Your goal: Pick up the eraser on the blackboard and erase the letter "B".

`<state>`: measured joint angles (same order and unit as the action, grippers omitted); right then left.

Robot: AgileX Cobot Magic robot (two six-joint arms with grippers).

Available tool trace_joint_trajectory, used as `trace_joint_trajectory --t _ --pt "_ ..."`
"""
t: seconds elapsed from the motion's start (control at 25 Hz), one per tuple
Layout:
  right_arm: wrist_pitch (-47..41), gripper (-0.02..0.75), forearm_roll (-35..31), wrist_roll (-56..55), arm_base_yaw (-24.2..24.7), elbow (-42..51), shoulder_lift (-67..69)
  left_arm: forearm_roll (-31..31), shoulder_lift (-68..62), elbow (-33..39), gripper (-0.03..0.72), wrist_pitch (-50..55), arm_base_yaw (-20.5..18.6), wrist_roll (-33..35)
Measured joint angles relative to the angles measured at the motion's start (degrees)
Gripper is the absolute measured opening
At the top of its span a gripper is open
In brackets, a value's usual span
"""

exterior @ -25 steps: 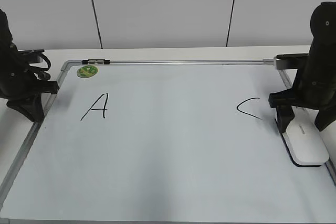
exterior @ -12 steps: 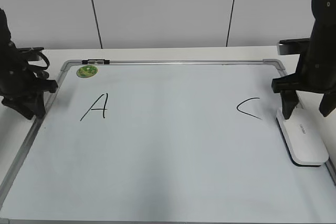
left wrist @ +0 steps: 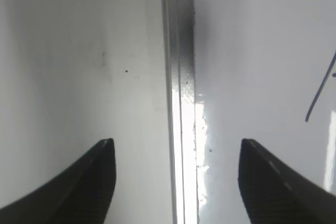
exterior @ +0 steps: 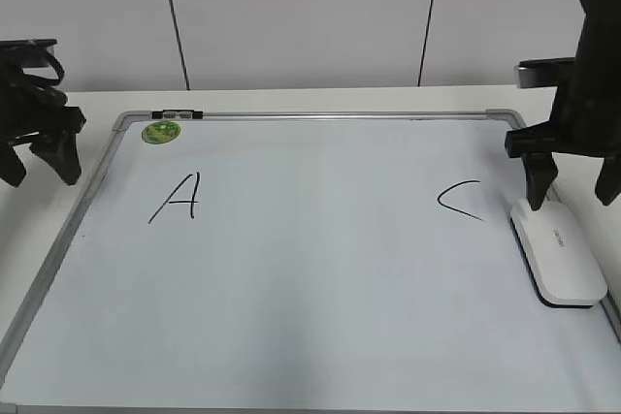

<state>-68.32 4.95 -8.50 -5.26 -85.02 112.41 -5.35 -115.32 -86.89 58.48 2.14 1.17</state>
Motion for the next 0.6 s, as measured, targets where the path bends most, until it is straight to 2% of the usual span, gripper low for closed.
trace_joint_trajectory --t 0.36,0.48,0.6 --pt "-0.3 0.594 -0.7 0.0 -0.5 2.4 -2.3 -0.1 3.2 1.2 0.55 3.6 0.0 0.0" --pt "4.0 0.593 -0.8 0.0 -1.5 8.7 -7.8 0.1 8.5 6.2 0.55 0.1 0.0 0.0" --pt "9.4 0.593 -1.0 -0.5 -2.2 16.5 -13.9 0.1 15.0 14.4 0.55 -4.2 0.0 0.0"
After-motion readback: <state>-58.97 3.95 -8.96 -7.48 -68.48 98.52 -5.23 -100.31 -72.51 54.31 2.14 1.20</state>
